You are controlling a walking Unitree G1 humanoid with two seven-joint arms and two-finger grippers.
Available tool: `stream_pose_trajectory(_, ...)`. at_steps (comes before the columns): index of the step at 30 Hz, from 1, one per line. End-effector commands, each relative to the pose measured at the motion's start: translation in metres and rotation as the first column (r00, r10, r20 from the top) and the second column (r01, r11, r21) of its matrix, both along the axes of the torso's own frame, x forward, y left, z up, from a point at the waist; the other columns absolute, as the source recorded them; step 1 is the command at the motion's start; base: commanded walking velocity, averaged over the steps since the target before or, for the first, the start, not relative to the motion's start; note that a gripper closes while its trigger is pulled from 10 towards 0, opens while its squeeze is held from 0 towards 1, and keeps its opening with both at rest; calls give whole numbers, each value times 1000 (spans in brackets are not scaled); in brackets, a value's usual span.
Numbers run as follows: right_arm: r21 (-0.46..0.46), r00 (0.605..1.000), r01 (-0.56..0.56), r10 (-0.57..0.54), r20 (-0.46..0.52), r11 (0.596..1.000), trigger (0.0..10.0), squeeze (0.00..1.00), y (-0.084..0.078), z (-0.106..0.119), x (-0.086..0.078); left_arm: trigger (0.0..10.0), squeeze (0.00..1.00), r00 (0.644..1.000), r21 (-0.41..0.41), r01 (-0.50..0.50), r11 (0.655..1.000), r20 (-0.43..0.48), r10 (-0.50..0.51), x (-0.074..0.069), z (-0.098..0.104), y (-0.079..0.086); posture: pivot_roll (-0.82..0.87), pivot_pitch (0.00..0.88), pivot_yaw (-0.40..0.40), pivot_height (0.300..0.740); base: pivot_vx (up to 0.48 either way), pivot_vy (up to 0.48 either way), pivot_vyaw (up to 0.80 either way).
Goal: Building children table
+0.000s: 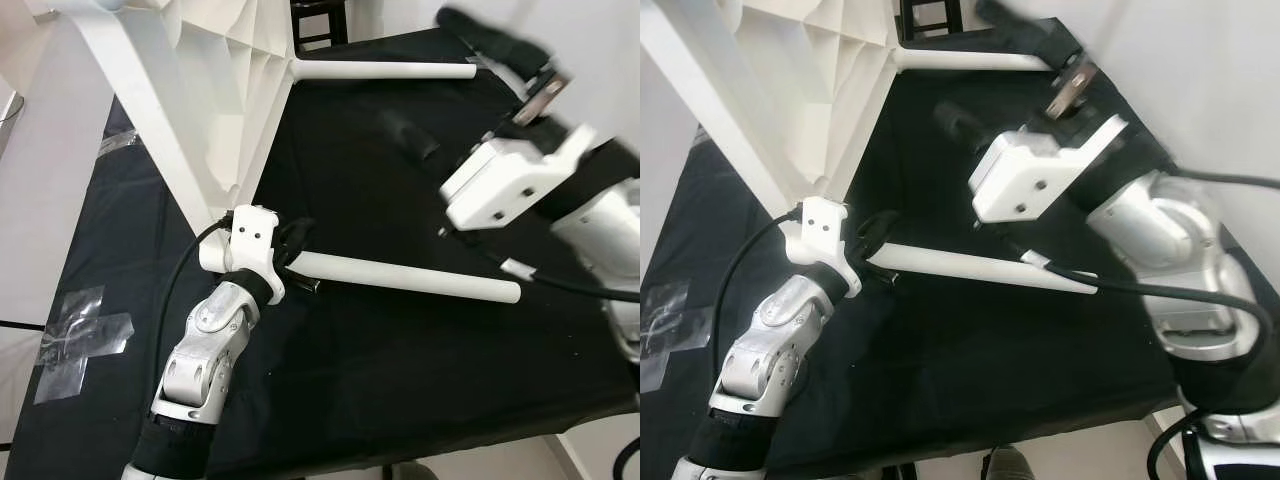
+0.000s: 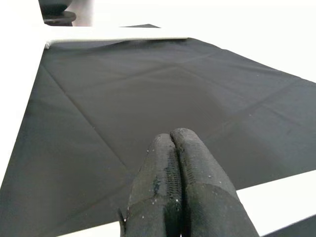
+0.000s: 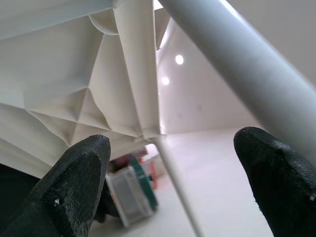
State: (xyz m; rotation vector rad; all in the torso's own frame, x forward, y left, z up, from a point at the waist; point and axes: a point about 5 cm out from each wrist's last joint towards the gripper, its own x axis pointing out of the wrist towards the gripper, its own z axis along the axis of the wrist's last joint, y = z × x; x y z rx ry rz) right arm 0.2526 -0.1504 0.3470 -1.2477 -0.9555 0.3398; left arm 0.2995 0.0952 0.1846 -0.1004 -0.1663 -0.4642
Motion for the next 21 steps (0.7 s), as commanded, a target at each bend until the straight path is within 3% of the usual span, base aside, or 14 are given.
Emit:
stream_pose_trajectory(1,-15,999,-1,2,50,1000,10000,0,0,5,-4,10000,0,1000,-7,-7,1000,-26,7,0,-7,1,-108,135,63,740,0,0,0)
stream_pose_trajectory(3,-28,998,-31,30,-54,999,10000,0,5,-8,-4,10000,0,1000,-8,-12,1000,-26,12,1,-7,2,-113,137,65,740,0,0,0)
stream_pose_trajectory(6,-18,994,-55,53,-94,998,10000,0,9,-14,-7,10000,0,1000,-7,-14,1000,-27,14,2,-7,3,-119,136,73,740,0,0,0)
stream_pose_trajectory(10,12,997,-52,53,-60,999,10000,0,8,-7,-10,10000,0,1000,-9,-10,1000,-29,10,3,-7,3,-125,137,75,740,0,0,0)
stream_pose_trajectory(12,40,998,-3,0,63,999,10000,0,0,13,-13,10000,0,999,-7,0,1000,-34,0,3,-9,1,-133,136,83,740,0,0,0)
stream_pose_trajectory(15,44,992,32,-37,123,999,10000,0,-8,23,-14,10000,0,999,-7,7,1000,-37,-8,2,-10,-1,-134,137,82,740,0,0,0)
stream_pose_trajectory(21,-9,982,114,-111,155,993,10000,0,-16,28,-12,10000,0,999,-11,3,1000,-36,-4,3,-9,1,-139,137,79,740,0,0,0)
